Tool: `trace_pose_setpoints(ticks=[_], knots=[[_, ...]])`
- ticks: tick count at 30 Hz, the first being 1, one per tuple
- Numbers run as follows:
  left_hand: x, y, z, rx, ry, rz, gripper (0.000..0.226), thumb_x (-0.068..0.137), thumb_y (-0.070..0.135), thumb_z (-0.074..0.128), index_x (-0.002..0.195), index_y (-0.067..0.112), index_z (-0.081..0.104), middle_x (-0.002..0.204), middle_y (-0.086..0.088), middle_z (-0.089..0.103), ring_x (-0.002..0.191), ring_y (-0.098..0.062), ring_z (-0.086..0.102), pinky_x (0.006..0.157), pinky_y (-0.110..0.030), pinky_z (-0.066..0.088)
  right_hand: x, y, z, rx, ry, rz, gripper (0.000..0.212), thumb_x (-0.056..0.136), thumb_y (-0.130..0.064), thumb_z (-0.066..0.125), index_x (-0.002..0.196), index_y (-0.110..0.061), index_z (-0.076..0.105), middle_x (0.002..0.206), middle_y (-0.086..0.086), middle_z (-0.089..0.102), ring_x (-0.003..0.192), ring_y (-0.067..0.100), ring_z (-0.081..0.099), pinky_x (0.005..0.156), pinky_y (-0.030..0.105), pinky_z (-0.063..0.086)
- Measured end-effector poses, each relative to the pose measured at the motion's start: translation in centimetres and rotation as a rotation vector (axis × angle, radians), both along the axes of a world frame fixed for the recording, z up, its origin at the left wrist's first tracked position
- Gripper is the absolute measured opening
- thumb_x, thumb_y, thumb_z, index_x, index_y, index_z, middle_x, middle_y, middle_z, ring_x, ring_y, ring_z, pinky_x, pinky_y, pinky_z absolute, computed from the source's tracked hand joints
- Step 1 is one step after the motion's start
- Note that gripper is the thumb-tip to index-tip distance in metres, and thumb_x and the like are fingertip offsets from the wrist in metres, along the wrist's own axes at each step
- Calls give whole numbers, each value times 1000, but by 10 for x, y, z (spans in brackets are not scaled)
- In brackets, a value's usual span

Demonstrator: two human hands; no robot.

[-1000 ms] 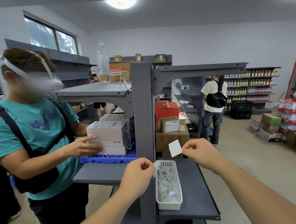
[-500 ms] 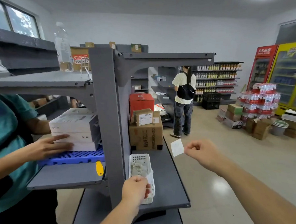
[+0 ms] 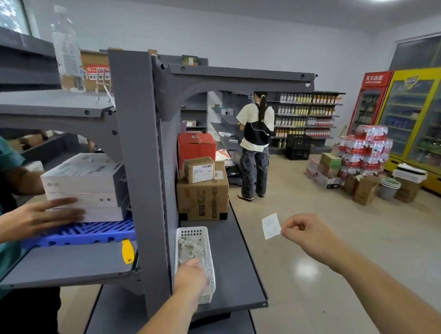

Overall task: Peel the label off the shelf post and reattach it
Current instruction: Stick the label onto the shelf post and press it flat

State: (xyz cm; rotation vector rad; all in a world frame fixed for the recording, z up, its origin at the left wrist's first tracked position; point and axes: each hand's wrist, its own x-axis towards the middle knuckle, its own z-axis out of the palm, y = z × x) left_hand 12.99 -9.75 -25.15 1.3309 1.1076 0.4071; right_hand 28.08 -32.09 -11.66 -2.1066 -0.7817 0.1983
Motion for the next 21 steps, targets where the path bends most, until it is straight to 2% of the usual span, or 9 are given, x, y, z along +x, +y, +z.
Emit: trace_pose_setpoints(ticks=[3,4,6,7,9,12,16,19,21], knots=[[-5,-2,5,56,34,-56,50,92,0,37,122,29,65,87,2,70,48,-14,47,49,-25,37,-5,7,1,-20,-22,-7,13,83,-32,70,75,-26,78,57,-13,55,56,10,48,59,32,40],[-6,-4,9,85,45,-80,45,92,3,39,117,30,64,86,0,70,51,-15,52,51,-25,40,-8,10,2,-28,-33,-3,13,81,-34,69,76,-28,78,58,-12,56,56,10,49,59,31,41],[-9,-9,16,138,45,-134,39,92,9,42,113,31,67,93,3,72,70,-19,66,56,-26,46,-15,19,4,-4,-12,25,14,85,-27,69,75,-22,78,60,-8,56,58,12,49,60,31,40],[-9,-13,20,168,20,-164,37,93,11,43,110,31,69,98,2,73,77,-19,68,57,-26,47,-18,22,5,2,2,34,16,87,-22,69,74,-19,78,61,-5,55,60,14,48,61,31,39],[-9,-21,29,264,-40,-227,31,94,12,48,103,32,70,101,2,72,78,-14,65,59,-23,47,-24,31,7,10,5,52,17,88,-18,70,74,-17,77,62,-3,55,62,15,48,64,33,39],[-16,-34,53,495,-95,-292,19,94,16,57,93,33,67,92,11,69,78,-9,63,64,-22,51,-33,43,11,34,8,68,18,88,-20,71,72,-21,77,61,-7,56,62,13,49,64,33,41],[-35,-45,86,805,-188,-367,10,95,27,62,87,33,63,81,8,66,70,-9,59,68,-29,54,-48,58,17,103,24,94,18,89,-16,73,71,-14,76,50,-13,47,52,8,42,57,26,35],[-50,-45,107,1082,-246,-359,1,97,31,64,95,31,64,92,14,61,84,-5,55,75,-19,48,-61,69,26,128,33,133,20,90,-13,69,70,-13,74,45,-18,51,44,-1,43,54,20,34],[-58,-41,118,1238,-291,-310,9,95,31,67,102,27,66,100,16,60,94,0,50,84,-10,41,-70,76,32,170,56,160,22,90,-9,67,68,-9,72,45,-17,51,43,-1,41,54,23,33]])
